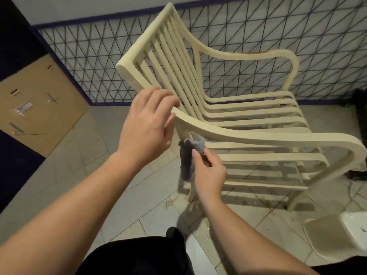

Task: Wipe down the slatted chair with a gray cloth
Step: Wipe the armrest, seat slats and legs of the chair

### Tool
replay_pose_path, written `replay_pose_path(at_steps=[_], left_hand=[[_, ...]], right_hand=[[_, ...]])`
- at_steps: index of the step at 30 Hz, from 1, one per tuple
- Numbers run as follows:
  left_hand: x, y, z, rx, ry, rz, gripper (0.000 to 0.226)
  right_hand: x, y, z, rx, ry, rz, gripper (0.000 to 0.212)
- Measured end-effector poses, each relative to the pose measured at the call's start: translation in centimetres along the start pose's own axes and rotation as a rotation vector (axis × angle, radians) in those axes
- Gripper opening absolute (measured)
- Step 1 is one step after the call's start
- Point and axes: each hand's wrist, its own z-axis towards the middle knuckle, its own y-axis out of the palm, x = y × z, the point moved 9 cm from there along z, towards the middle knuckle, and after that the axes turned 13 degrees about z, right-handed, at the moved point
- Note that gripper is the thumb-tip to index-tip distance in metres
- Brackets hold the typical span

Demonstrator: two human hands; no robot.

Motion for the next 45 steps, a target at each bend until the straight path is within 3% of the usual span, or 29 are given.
replay_pose_path(at_steps=[2,4,8,10,12,16,19,24,29,32,35,37,40,43,45], left_hand=[[1.4,3.7,0.9,-0.266,0.256,0.327,0.039],[1.6,6.1,1.8,-0.449,0.329,0.441,0.046],[1.8,8.0,3.2,-0.559,0.441,0.435,0.033],[1.3,8.3,3.9,-0.584,0.415,0.363,0.026],[0.9,8.4,4.3,-0.58,0.389,0.312,0.018],[0.6,8.9,4.5,-0.598,0.348,0.259,0.014],[0.6,9.0,4.4,-0.595,0.318,0.247,0.018],[0.9,8.6,4.2,-0.602,0.34,0.233,0.02],[0.7,8.8,4.3,-0.593,0.318,0.195,0.02],[1.0,8.7,4.2,-0.539,0.369,0.197,0.021],[1.1,8.4,4.0,-0.52,0.372,0.197,0.019],[1.1,8.3,4.0,-0.511,0.379,0.198,0.018],[1.2,8.2,3.7,-0.485,0.407,0.219,0.023],[1.6,7.2,2.6,-0.382,0.429,0.084,0.032],[1.6,4.6,0.8,-0.145,0.35,-0.22,0.028]], right_hand=[[0.2,1.8,0.3,-0.003,-0.043,0.009,0.028],[0.4,3.6,0.8,0.021,-0.044,0.02,0.028],[4.1,3.5,1.7,0.141,0.156,0.256,0.013],[4.9,2.7,2.0,0.122,0.158,0.135,0.007],[4.3,3.0,2.6,0.073,0.06,0.026,0.013],[1.8,4.7,3.0,0.111,-0.045,0.097,0.013],[3.9,3.8,2.4,0.129,0.081,0.129,0.013],[11.6,-2.0,2.0,0.189,0.321,-0.384,0.024],[17.5,-6.5,-0.3,0.198,0.543,-0.275,0.023],[18.3,-8.1,-1.7,0.266,0.576,-0.222,0.009],[17.0,-5.9,-0.6,0.268,0.526,-0.12,0.009],[14.9,-2.7,0.7,0.237,0.461,0.017,0.024],[10.7,0.4,1.3,0.312,0.304,0.204,0.028],[7.7,1.0,1.5,0.264,0.139,0.118,0.023],[5.5,1.4,1.9,0.225,-0.012,-0.069,0.013]])
